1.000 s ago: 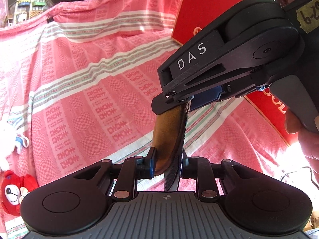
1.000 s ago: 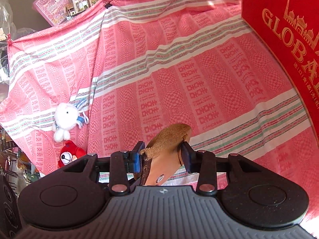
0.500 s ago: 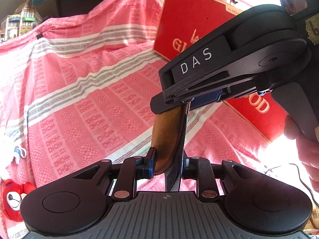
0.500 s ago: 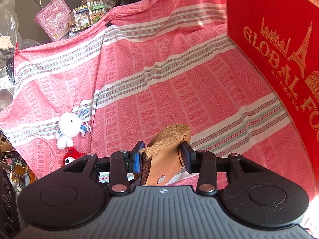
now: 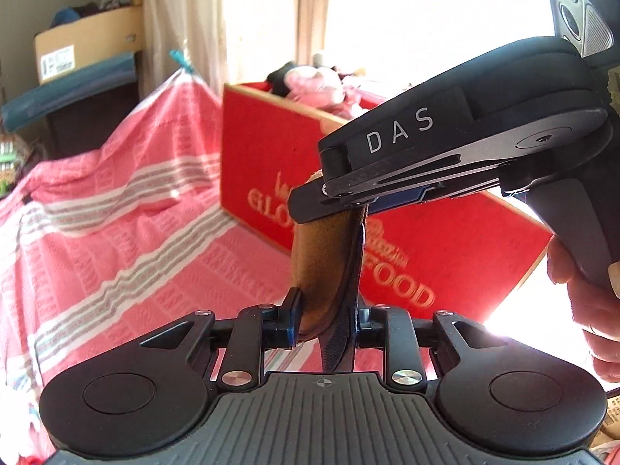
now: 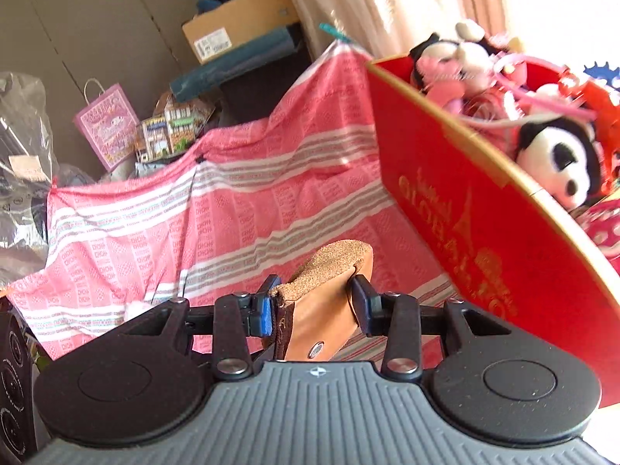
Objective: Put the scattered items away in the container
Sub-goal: 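Carry the pouch with both grippers over the red box, then lower the pouch into the box and open both grippers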
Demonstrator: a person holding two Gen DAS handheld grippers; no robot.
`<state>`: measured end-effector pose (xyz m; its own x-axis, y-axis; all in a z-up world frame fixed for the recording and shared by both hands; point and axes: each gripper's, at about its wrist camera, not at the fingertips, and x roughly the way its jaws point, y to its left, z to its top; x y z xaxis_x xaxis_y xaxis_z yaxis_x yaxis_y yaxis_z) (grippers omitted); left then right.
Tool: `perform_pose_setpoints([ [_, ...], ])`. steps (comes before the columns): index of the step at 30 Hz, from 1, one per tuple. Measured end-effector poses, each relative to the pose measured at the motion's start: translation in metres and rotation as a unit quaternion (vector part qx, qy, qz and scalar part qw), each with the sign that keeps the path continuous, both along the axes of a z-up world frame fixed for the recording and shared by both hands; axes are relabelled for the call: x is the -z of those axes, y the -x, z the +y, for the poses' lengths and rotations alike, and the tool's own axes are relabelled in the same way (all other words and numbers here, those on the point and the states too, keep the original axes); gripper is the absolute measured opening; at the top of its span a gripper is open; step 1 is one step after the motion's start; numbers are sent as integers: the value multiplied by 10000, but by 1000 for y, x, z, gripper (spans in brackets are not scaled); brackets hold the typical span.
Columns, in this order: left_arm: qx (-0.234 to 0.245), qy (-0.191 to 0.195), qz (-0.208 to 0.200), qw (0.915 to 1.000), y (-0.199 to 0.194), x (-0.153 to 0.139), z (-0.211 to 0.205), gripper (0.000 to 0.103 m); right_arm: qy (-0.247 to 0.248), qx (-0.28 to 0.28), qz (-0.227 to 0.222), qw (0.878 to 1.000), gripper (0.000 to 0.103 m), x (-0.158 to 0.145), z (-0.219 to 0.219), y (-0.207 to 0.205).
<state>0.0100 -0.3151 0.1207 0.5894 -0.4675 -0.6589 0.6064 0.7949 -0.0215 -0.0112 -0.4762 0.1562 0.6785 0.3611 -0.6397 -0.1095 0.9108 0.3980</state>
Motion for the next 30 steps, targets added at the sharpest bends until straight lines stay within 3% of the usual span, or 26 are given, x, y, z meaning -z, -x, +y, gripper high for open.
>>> perform_pose_setpoints([
  [6, 690, -116, -568, 9959, 3, -39, -102, 25, -139, 595, -457, 9971, 45, -37, -98, 17],
  [12, 1077, -274, -836, 9903, 7, -47, -196, 25, -142, 1031, -591, 9928, 45, -48, -182, 20],
  [18, 1128, -341, -694, 9906, 8, -34, -249, 25, -164, 1044, -444, 9934, 45, -36, -229, 13],
  [21, 1179, -267, -463, 9916, 2, -25, -262, 25, 117, 1034, -374, 9939, 46, -32, -239, 12],
  [23, 1278, -154, -197, 9915, -2, -18, -266, 39, 445, 1040, -360, 9929, 53, -30, -236, 9],
  [24, 1334, -171, -58, 9909, -3, -13, -267, 52, 588, 1019, -378, 9923, 59, -29, -233, 6],
  [25, 1286, -241, -12, 9914, -3, -8, -268, 64, 665, 952, -390, 9925, 69, -26, -231, 4],
  [27, 1097, -342, -142, 9933, -2, -3, -264, 80, 580, 774, -425, 9944, 73, -23, -229, -1],
  [30, 816, -335, -220, 9959, -4, -4, -252, 84, 428, 697, -432, 9957, 75, -20, -230, -7],
])
